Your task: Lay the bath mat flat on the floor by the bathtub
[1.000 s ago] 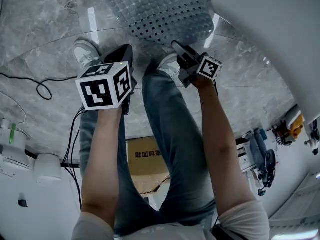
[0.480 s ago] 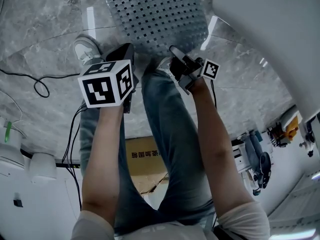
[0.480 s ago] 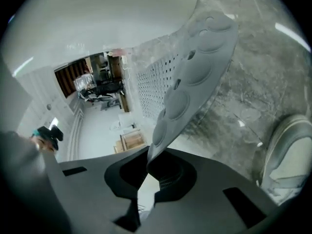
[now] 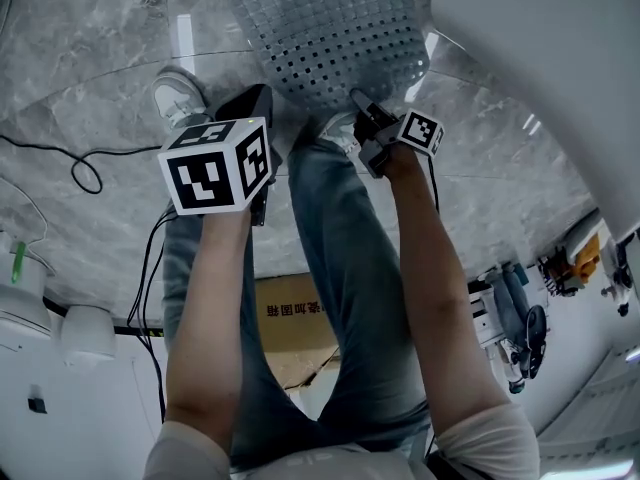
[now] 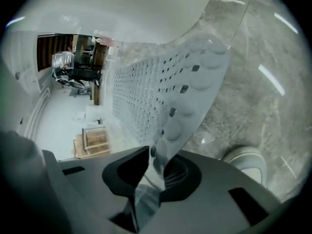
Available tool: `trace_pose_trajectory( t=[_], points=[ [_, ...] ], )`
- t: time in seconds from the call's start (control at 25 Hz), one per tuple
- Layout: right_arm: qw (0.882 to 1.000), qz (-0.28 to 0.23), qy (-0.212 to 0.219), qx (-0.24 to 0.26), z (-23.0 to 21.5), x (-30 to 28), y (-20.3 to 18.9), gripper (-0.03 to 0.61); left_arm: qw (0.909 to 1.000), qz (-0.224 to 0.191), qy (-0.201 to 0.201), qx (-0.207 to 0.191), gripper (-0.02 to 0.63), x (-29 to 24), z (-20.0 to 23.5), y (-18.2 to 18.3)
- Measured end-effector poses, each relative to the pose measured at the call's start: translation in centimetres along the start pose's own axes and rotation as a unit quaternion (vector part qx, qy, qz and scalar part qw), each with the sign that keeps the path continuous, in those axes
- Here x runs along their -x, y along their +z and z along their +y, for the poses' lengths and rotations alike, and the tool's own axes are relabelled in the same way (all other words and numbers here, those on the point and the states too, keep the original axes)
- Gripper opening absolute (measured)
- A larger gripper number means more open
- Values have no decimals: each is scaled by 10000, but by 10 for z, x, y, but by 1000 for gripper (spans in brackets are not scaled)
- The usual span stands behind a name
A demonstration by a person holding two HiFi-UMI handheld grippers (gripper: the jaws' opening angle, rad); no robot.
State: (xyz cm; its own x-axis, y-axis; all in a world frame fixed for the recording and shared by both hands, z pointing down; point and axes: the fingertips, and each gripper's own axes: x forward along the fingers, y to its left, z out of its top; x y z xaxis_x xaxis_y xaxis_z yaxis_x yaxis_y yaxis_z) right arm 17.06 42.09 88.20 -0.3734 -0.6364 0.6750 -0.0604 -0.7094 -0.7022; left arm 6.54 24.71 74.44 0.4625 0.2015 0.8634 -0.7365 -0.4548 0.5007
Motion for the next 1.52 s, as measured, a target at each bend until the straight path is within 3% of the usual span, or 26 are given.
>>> trace_pose_trajectory(
  t=[0.04,0.08,0.12,0.32,0.4,0.52,0.6,0.8,1.0,1.16,1.24,1.28,1.44,1.48,1.52],
  points=[
    [9997,-116,-197,23,-8,-3,0,143,10000,8,-2,-7,17,0,0,-1],
    [9989,-198,-421,46,-17,-4,0,295,10000,13,-6,-17,17,0,0,-1],
    [9976,-247,-644,39,-26,-3,-1,324,10000,16,-11,-30,17,0,-1,0],
    [9848,-634,-1620,-25,-67,25,10,325,10000,15,10,-40,17,-2,-2,0],
    [9798,-666,-1858,330,-71,33,15,322,10000,25,19,-41,17,-2,-2,-2],
    [9695,-559,-2127,1082,-65,33,25,263,10000,39,28,-57,17,-2,-5,-3],
    [9612,-657,-2362,1261,-66,38,41,247,9999,10,28,-108,17,2,-12,3],
    [9582,-1272,-2455,730,-81,45,72,224,10000,-11,63,-57,17,8,-18,12],
    [9637,-1348,-2284,308,-99,20,72,219,9998,-156,40,-123,17,8,-22,28],
    [9544,-1442,-2611,135,-106,14,69,233,9996,-244,46,-143,17,14,-19,35],
    [9490,-1372,-2836,117,-110,17,68,198,9995,-302,63,-110,17,15,-17,39],
    [9463,-1329,-2942,136,-113,21,68,99,9994,-314,65,-105,17,15,-17,40],
    [9423,-1307,-3048,448,-119,34,82,70,9996,-234,65,-123,17,12,-12,36],
    [9384,-1431,-3121,392,-123,43,90,21,9997,-223,57,-129,17,12,-10,36],
    [9337,-1590,-3199,260,-129,54,98,21,9996,-226,52,-141,17,12,-9,36]
  ],
)
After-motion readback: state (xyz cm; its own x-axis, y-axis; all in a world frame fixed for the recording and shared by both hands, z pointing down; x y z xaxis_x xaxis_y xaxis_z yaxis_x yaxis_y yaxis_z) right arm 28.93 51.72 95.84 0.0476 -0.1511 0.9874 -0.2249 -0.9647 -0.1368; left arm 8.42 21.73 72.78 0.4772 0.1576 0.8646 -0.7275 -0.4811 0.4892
